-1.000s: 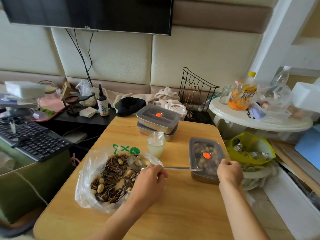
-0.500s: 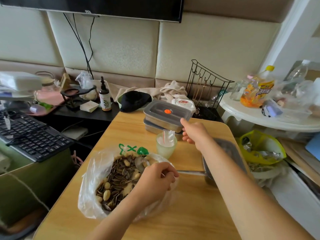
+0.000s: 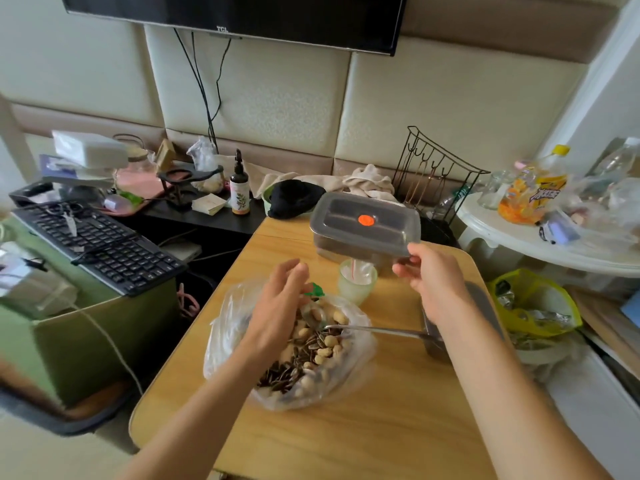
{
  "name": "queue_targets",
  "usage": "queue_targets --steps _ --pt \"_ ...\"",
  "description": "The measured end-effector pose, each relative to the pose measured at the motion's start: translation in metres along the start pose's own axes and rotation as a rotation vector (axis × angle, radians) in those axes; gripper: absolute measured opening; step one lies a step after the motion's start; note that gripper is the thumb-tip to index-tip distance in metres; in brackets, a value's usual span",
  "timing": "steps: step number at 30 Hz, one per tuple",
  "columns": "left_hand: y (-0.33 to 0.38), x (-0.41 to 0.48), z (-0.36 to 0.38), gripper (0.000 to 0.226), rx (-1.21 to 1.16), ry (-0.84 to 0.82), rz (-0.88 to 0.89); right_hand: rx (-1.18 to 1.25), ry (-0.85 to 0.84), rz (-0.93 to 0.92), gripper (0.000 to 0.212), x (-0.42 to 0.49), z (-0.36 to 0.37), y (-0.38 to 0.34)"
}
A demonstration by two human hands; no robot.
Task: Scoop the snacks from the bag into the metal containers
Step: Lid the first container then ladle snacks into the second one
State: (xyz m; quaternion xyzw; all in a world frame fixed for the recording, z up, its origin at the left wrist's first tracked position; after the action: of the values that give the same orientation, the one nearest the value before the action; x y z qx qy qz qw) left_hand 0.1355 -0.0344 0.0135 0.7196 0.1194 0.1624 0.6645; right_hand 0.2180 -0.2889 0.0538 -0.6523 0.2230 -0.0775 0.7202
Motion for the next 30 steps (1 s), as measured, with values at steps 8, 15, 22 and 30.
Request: queue_targets --steps 8,15,22,30 --pt "0.024 -0.065 0.019 0.12 0.112 -0.379 0.332 -0.122 -0.245 0.05 0.016 -0.074 -0.077 0.05" --pt "-0.024 -0.104 0.042 0.139 0.233 -0.478 0.185 -0.325 -0.305 0.283 0.023 -0.091 -0.132 0.096" --pt "-0.033 -0.113 0.055 0.148 0.371 -0.529 0.21 -0.895 -0.222 0.073 0.022 -0.069 -0.159 0.097" --pt "-0.038 -0.127 0.072 0.155 0.688 -0.535 0.403 -0.998 0.018 -0.398 0.034 -0.051 -0.12 0.084"
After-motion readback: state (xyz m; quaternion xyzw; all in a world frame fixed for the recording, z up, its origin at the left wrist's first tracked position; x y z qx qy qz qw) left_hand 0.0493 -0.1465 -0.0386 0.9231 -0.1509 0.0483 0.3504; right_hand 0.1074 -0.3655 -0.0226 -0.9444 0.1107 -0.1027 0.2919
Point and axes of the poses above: each hand's wrist, its own x-axis towards the middle knuckle, its own z-axis out of the palm, y = z × x, the point moved 10 cm from there along x, towards the middle knuckle, and after that the axes turned 10 degrees about y, right-handed, at the moved point
